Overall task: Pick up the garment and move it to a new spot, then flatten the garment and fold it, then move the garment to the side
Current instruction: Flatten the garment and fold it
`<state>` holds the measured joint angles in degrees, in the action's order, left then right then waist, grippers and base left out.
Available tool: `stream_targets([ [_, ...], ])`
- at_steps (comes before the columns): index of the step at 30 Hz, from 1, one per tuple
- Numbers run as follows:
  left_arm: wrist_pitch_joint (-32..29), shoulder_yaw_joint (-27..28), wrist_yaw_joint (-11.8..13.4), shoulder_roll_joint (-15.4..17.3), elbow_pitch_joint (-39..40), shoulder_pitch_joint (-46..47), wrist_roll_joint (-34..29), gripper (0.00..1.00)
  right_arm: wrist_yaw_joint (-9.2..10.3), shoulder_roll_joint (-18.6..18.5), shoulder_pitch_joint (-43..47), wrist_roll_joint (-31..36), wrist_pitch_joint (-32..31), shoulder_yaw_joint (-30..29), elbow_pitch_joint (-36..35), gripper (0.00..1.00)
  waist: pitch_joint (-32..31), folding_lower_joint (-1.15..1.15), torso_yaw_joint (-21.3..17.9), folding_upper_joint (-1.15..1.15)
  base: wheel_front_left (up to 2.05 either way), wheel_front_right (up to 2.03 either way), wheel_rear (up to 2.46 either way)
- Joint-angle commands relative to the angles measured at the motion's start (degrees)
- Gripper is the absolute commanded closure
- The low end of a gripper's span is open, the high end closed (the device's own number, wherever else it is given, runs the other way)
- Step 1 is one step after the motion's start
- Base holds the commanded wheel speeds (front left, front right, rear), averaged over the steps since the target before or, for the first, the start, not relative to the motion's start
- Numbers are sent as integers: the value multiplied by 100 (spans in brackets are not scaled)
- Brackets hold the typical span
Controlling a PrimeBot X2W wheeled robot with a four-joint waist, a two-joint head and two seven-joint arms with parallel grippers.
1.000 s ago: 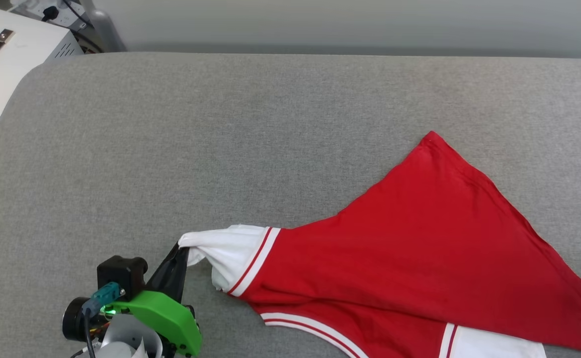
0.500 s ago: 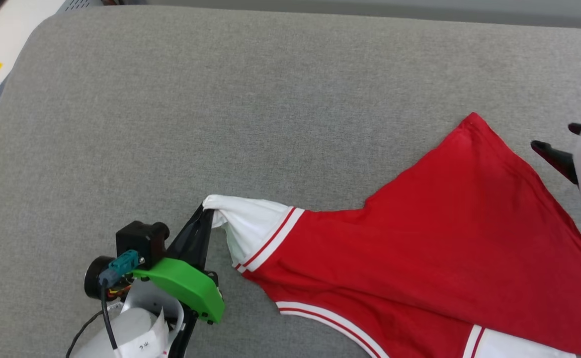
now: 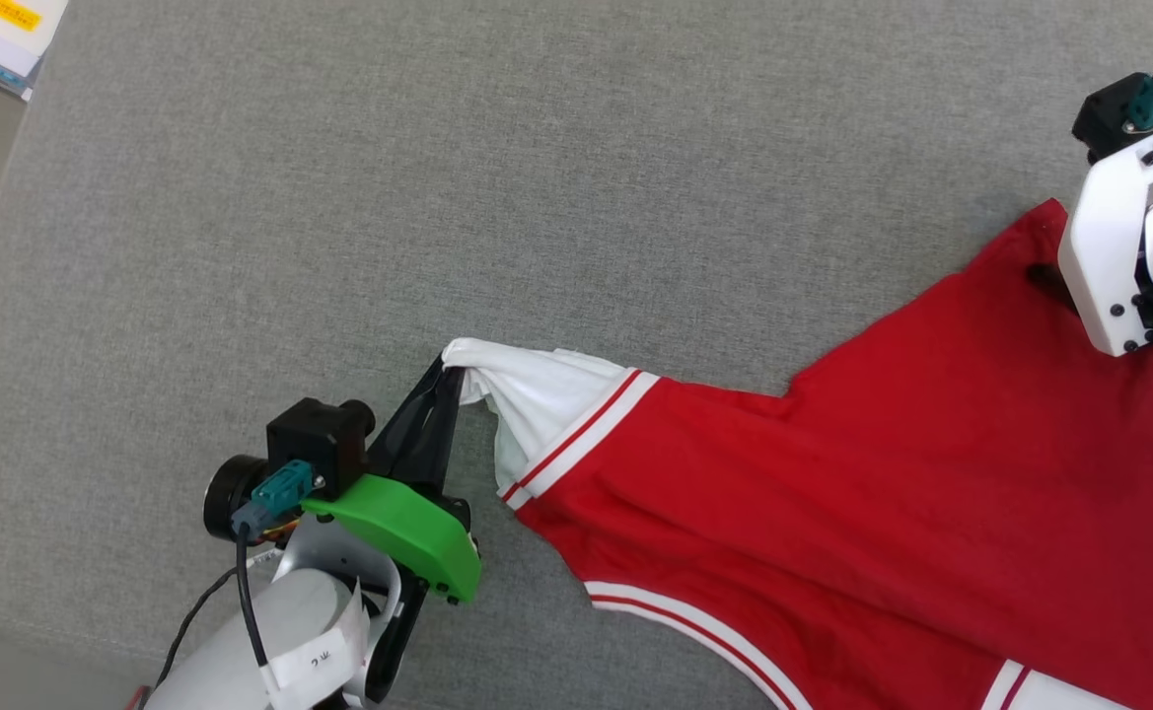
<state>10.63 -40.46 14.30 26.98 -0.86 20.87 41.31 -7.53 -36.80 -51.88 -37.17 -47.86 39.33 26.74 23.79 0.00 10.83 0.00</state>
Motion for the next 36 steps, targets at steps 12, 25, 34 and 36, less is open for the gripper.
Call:
stream_targets([
  [12, 120, -12, -162, -32, -391, 160, 4, 100, 4, -144, -4, -754, 1295, 876, 379, 100, -265, 0, -77, 0, 0, 0, 0],
  [25, -255, 200, -183, 602, -123, 554, -69, 100, 4, -263, -55, -905, 3612, 565, 41, 100, -1423, 0, -520, 0, 0, 0, 0],
  [34, -992, 281, -366, 1113, 329, 1563, -322, 100, 4, -269, -41, -636, 4118, -62, -450, 100, -1685, 0, -781, 0, 0, 0, 0],
  [36, -1179, 319, -453, 1139, 389, 1923, -336, 100, 4, -251, -87, -541, 4097, -252, -610, 100, -1661, 0, -825, 0, 0, 0, 0],
])
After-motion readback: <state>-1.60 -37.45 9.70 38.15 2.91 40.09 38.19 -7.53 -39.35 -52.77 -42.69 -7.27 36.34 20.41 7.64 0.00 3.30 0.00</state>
